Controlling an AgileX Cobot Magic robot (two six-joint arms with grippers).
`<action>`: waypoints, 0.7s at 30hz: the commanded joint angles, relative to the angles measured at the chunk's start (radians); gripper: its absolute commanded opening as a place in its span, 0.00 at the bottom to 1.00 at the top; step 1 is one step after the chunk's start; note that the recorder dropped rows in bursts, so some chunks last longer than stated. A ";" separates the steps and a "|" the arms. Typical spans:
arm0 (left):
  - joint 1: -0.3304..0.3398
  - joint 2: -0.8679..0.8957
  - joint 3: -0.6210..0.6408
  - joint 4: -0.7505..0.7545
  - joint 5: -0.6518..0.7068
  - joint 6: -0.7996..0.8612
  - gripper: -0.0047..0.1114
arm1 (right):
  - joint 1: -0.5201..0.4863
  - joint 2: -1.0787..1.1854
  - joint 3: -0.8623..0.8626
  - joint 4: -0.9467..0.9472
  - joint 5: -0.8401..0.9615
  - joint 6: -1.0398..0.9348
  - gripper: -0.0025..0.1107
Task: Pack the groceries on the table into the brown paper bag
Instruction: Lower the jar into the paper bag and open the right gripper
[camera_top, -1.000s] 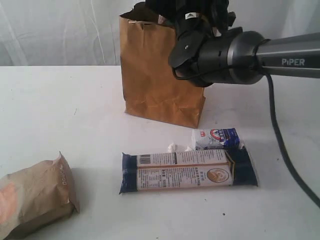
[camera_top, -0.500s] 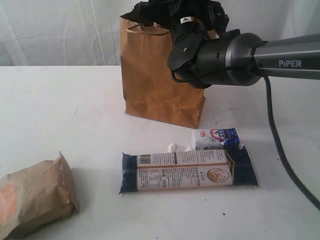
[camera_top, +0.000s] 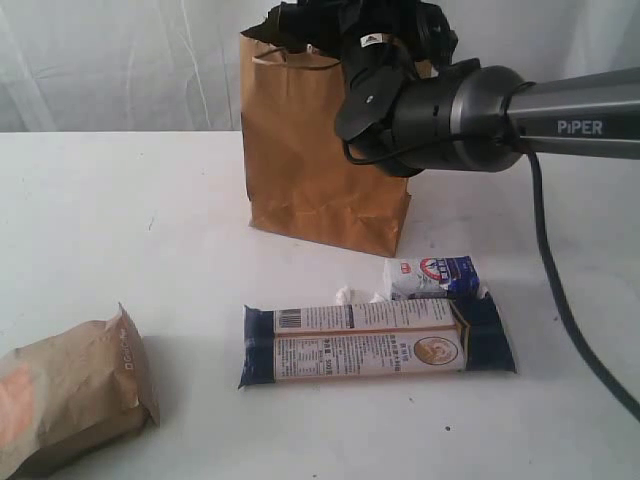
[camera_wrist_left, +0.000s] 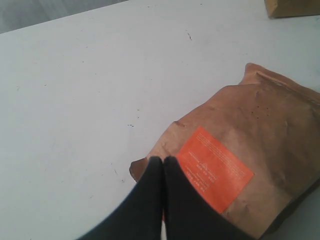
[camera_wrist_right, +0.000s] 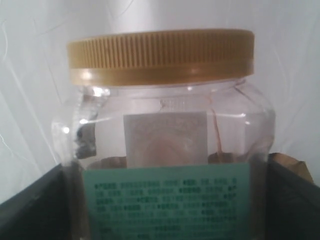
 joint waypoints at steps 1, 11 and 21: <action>-0.007 -0.004 0.003 0.003 -0.002 0.000 0.04 | -0.006 -0.014 -0.012 -0.030 -0.015 0.023 0.45; -0.007 -0.004 0.003 0.003 -0.002 0.000 0.04 | -0.006 -0.014 -0.012 -0.030 0.048 0.023 0.60; -0.007 -0.004 0.003 0.003 -0.002 0.000 0.04 | -0.006 -0.014 -0.012 -0.030 0.059 0.023 0.79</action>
